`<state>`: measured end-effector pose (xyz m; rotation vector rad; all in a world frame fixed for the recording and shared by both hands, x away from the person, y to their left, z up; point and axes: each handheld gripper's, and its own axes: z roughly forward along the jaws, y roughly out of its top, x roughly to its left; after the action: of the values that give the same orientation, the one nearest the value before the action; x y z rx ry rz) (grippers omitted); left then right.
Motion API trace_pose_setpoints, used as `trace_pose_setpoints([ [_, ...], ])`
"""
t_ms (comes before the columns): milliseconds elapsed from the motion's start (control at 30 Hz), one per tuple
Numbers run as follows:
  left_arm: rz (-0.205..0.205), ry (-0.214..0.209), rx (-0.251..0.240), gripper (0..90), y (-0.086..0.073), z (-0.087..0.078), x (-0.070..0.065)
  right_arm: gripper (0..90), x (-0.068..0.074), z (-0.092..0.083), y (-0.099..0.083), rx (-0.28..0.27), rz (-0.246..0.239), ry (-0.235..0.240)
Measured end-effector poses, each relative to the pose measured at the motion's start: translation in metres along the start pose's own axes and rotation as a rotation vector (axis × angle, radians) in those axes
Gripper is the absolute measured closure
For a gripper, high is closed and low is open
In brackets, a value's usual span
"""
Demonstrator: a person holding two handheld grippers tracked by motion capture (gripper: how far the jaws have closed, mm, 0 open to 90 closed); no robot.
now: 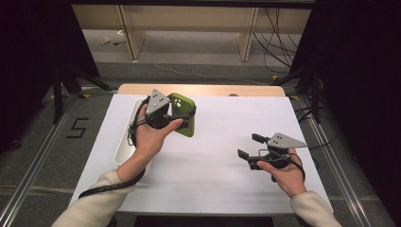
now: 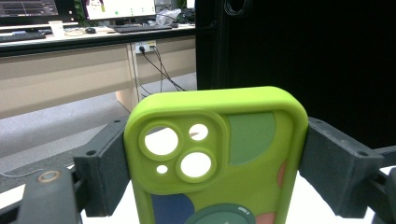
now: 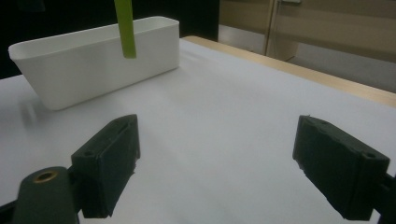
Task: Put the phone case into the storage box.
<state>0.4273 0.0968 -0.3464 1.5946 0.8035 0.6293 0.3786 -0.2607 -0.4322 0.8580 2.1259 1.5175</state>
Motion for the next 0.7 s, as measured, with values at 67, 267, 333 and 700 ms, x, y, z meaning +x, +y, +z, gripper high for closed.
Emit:
trace_pose_setpoints([
  [67,0.000,0.002,-0.003,16.6,0.0008,-0.0007,0.0009,15.9,-0.0003,0.0000,0.0000,-0.003,0.001,-0.003],
  [267,0.001,0.004,-0.004,16.6,0.0021,-0.0018,0.0018,15.9,-0.0002,-0.0007,0.0000,-0.004,0.000,-0.002],
  [333,0.000,0.005,-0.002,16.6,0.0024,-0.0019,0.0025,15.9,-0.0001,-0.0005,-0.0001,-0.005,0.001,-0.001],
  [700,-0.002,0.014,-0.002,16.6,0.0041,-0.0037,0.0063,15.9,-0.0006,-0.0008,-0.0006,-0.004,0.005,-0.004],
])
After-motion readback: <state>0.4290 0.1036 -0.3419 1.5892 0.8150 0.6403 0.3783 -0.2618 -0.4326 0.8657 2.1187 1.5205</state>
